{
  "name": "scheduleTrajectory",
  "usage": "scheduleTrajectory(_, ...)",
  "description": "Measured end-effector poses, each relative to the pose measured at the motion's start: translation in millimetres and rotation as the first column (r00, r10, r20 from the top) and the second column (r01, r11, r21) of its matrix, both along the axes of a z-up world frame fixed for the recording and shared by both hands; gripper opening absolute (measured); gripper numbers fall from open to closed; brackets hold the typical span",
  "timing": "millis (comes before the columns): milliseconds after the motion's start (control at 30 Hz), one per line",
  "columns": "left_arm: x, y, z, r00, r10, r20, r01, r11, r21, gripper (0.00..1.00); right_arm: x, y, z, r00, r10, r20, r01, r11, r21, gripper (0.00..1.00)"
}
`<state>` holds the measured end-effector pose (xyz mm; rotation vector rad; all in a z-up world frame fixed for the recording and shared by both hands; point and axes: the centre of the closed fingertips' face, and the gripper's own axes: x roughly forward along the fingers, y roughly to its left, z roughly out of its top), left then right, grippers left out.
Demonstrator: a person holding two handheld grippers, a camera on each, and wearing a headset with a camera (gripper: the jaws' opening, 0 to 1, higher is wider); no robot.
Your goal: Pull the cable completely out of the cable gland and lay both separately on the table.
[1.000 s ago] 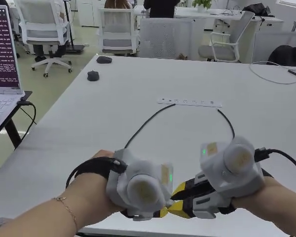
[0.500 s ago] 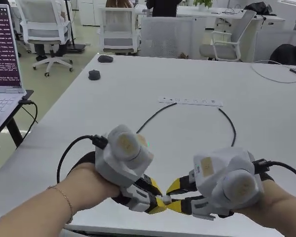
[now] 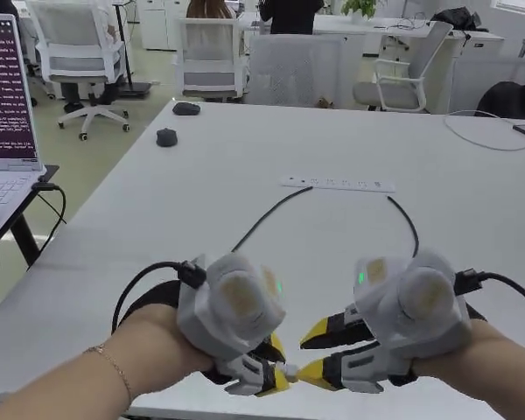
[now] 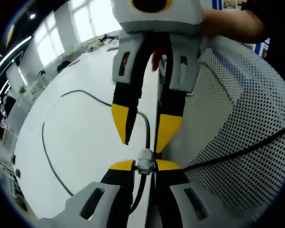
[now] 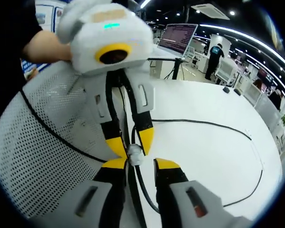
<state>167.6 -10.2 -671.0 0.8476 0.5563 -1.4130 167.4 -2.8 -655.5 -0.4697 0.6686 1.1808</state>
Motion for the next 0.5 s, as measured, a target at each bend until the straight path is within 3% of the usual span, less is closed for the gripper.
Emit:
scheduleTrajectory(167, -7.4, -7.1, 3.3, 0.996, -0.072, 0.055, 0.072, 0.997, 0.001, 0.17, -7.2, -4.6, -14.0, 0.999, 0.028, -0.022, -0.029, 0.997, -0.072, 0.22)
scheduleTrajectory(300, -11.6, -9.5, 3.4, 0.990, -0.112, 0.082, 0.111, 0.994, 0.011, 0.17, -10.0, -5.2, -15.2, 0.999, 0.032, -0.043, -0.035, 0.997, -0.069, 0.20)
scheduleTrajectory(500, -10.9, -10.6, 4.1, 0.987, -0.126, 0.095, 0.125, 0.992, 0.012, 0.17, -12.0, -5.1, -16.2, 0.997, 0.031, -0.064, -0.035, 0.997, -0.064, 0.14)
